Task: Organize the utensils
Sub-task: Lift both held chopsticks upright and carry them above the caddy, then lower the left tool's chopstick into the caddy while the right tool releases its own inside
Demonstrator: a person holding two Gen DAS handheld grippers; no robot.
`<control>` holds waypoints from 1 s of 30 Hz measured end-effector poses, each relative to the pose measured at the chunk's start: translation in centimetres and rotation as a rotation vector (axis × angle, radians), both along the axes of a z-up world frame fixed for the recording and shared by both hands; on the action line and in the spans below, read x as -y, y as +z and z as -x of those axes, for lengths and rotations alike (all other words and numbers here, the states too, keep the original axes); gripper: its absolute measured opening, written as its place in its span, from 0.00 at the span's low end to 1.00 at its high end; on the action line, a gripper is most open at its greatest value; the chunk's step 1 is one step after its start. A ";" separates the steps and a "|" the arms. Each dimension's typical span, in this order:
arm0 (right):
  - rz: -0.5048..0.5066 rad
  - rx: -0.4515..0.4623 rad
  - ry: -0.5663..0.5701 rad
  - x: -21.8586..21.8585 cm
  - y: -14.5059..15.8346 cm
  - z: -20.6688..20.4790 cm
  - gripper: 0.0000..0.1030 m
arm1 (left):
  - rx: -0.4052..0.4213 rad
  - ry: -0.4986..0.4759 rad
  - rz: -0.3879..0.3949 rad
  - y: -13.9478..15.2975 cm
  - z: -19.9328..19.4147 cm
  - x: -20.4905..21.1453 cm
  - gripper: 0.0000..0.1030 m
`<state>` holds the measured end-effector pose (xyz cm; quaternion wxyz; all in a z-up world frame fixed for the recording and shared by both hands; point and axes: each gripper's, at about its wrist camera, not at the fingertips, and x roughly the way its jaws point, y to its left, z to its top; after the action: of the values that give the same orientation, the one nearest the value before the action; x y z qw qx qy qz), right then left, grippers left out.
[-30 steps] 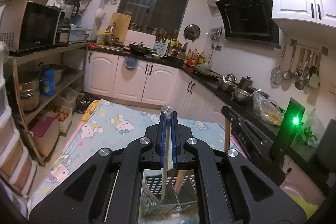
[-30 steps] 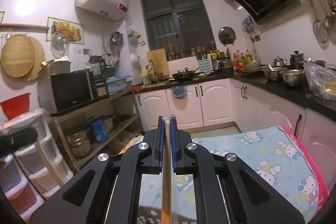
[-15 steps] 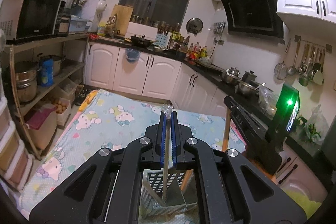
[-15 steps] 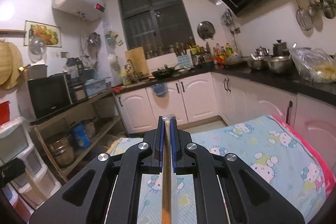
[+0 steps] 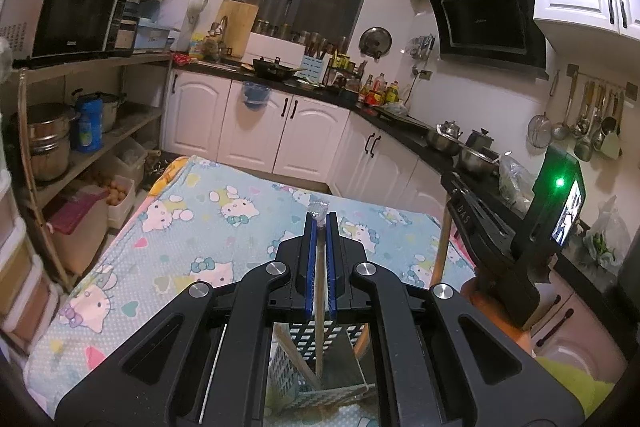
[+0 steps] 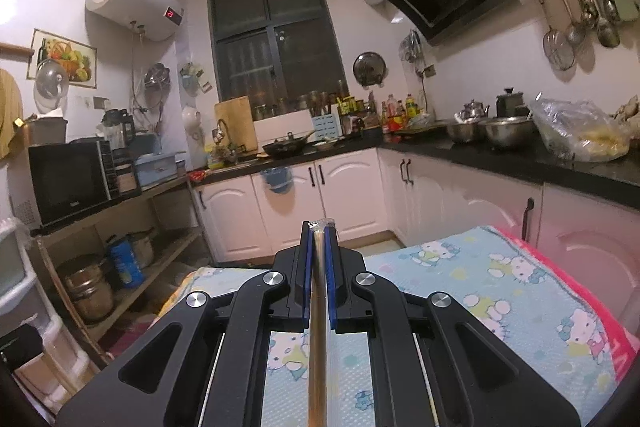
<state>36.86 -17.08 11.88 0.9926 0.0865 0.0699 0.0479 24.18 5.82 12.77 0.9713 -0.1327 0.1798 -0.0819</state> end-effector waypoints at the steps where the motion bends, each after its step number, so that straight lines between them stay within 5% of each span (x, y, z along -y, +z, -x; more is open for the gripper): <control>1: 0.009 0.011 -0.012 -0.1 -0.2 0.2 0.06 | -0.003 0.002 0.000 -0.1 0.0 0.1 0.01; 30: -0.054 -0.008 0.126 3.6 -2.9 7.4 0.07 | -0.055 -0.007 0.019 -2.4 0.7 0.1 0.01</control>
<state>29.46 -20.70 8.96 0.9847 0.1091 0.0777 0.1117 23.46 5.67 10.34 0.9644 -0.1433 0.2062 -0.0834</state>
